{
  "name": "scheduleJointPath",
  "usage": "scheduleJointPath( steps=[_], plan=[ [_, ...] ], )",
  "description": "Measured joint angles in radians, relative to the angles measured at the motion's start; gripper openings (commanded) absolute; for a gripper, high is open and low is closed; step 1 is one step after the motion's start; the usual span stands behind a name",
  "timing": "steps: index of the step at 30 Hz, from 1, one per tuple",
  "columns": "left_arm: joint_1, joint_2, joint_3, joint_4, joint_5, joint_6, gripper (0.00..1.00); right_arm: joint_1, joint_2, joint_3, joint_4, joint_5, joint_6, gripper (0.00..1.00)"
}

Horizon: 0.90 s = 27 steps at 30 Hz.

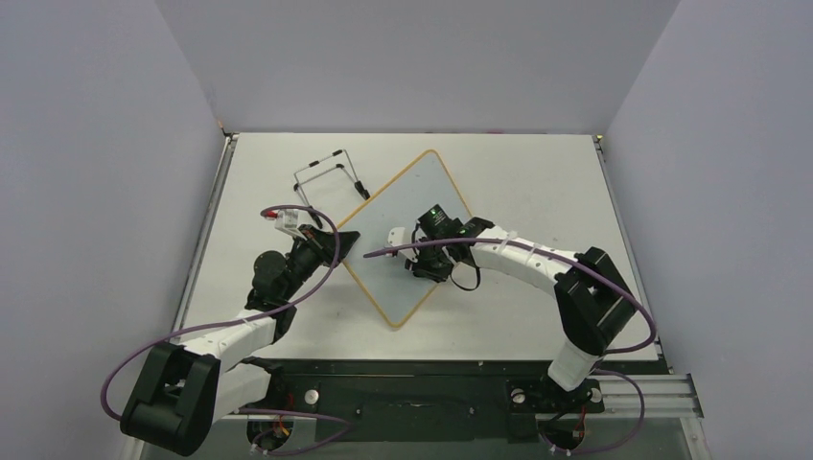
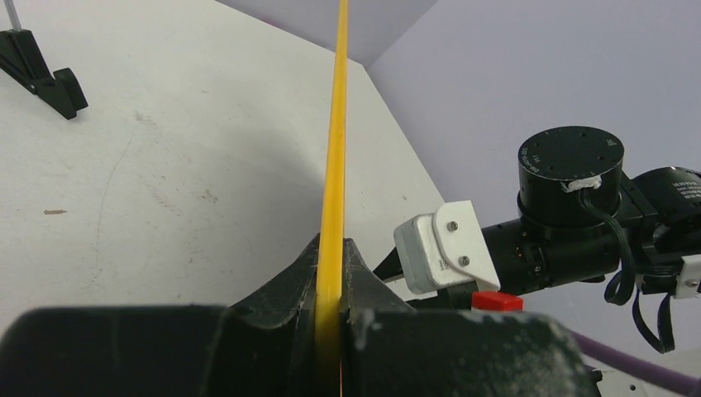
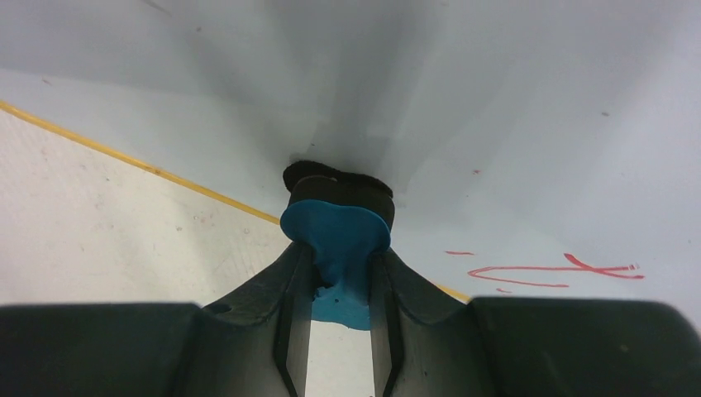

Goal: Erase the whiteboard
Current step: Erase the whiteboard at the center of the board.

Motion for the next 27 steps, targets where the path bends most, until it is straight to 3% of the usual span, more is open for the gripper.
scheduleJointPath(
  steps=[8, 15, 20, 24, 27],
  plan=[
    [0.0, -0.004, -0.002, -0.001, -0.006, 0.0, 0.0, -0.105, -0.035, 0.0, 0.147, 0.042, 0.103, 0.0],
    [-0.002, -0.004, -0.002, -0.002, 0.005, -0.005, 0.0, -0.158, -0.03, -0.016, 0.152, 0.077, 0.044, 0.0],
    [-0.002, -0.004, -0.002, -0.003, 0.006, -0.005, 0.0, -0.13, -0.028, -0.015, 0.059, -0.018, -0.037, 0.0],
    [-0.002, -0.01, -0.001, -0.01, 0.016, 0.003, 0.0, -0.106, -0.032, 0.013, -0.013, -0.181, -0.037, 0.0],
    [-0.003, -0.018, 0.002, -0.016, 0.034, 0.025, 0.0, -0.154, -0.082, 0.05, -0.039, -0.306, -0.025, 0.0]
  ],
)
